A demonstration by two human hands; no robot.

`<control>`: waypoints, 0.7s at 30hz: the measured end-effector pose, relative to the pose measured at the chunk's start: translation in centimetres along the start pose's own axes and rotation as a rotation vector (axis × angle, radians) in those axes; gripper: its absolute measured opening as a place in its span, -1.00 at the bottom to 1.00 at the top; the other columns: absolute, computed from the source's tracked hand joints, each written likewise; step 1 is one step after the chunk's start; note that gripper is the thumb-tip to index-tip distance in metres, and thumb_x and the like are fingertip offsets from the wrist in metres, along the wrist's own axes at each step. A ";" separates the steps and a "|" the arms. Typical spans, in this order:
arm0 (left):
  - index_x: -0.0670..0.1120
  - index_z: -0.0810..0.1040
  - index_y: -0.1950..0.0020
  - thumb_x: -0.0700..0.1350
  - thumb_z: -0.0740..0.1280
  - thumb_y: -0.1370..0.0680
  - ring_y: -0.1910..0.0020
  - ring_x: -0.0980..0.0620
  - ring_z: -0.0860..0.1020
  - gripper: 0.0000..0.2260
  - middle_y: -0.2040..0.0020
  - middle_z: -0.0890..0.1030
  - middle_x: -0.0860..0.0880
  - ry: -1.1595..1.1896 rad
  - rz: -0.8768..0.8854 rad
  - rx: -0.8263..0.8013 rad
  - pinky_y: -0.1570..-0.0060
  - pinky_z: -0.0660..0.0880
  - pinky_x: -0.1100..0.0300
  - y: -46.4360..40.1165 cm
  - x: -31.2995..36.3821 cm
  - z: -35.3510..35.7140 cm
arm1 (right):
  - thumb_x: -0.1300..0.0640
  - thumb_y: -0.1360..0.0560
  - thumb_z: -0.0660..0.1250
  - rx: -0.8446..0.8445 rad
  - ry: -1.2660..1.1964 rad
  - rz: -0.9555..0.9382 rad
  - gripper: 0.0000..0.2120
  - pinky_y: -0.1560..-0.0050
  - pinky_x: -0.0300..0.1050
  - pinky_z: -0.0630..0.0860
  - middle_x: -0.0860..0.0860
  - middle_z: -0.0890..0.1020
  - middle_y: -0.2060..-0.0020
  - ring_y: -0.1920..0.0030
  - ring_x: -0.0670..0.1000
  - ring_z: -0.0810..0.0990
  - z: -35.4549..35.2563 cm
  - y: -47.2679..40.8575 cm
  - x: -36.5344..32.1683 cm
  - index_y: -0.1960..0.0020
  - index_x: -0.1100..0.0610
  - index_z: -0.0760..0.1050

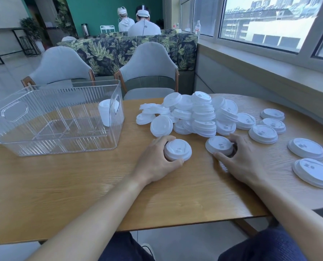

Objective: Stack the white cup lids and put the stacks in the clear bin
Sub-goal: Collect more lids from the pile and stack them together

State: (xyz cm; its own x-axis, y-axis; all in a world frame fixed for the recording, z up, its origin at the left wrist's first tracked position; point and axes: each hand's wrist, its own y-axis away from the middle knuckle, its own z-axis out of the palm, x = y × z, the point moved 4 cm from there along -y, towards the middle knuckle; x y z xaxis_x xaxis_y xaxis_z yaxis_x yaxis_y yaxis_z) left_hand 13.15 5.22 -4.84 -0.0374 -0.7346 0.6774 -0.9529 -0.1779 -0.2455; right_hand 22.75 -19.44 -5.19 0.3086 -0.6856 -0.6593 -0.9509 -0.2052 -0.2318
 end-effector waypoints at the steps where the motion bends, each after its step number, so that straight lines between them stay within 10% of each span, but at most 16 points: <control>1: 0.10 0.46 -0.37 0.13 0.55 -0.38 -0.27 0.23 0.46 -0.40 -0.20 0.47 0.35 0.005 -0.002 0.003 -0.31 0.45 0.12 -0.1 -0.1 0.0 | -0.10 -0.38 0.54 0.010 0.003 -0.007 -0.43 -0.16 -0.10 0.36 -0.02 0.53 -0.14 -0.23 0.05 0.47 0.0 0.1 -0.1 -0.29 0.06 0.44; 8: 0.12 0.47 -0.36 0.29 0.45 -0.31 -0.23 0.19 0.52 -0.34 -0.26 0.55 0.23 0.117 -0.038 0.051 -0.27 0.50 0.08 0.2 -0.4 -0.2 | -0.29 -0.28 0.53 -0.021 0.039 -0.039 -0.17 -0.21 -0.15 0.30 -0.11 0.42 -0.11 -0.25 -0.05 0.34 0.5 1.5 -0.5 -0.43 0.06 0.40; 21: 0.11 0.49 -0.34 0.21 0.44 -0.36 -0.15 0.22 0.55 -0.43 -0.21 0.59 0.19 0.226 -0.048 0.145 -0.16 0.52 0.21 0.4 -0.5 -0.5 | -0.47 -0.25 0.38 -0.119 -0.065 -0.201 -0.30 -0.31 -0.04 0.43 -0.29 0.49 -0.14 -0.30 -0.18 0.36 3.5 4.1 -4.2 -0.27 -0.16 0.40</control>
State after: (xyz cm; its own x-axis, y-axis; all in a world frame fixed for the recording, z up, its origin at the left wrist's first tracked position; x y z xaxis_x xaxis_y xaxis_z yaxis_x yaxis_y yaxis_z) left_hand 12.62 5.84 -4.99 -0.0753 -0.5614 0.8241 -0.9027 -0.3128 -0.2956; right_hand 17.69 -14.95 -5.89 0.4890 -0.5773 -0.6539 -0.8652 -0.4164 -0.2794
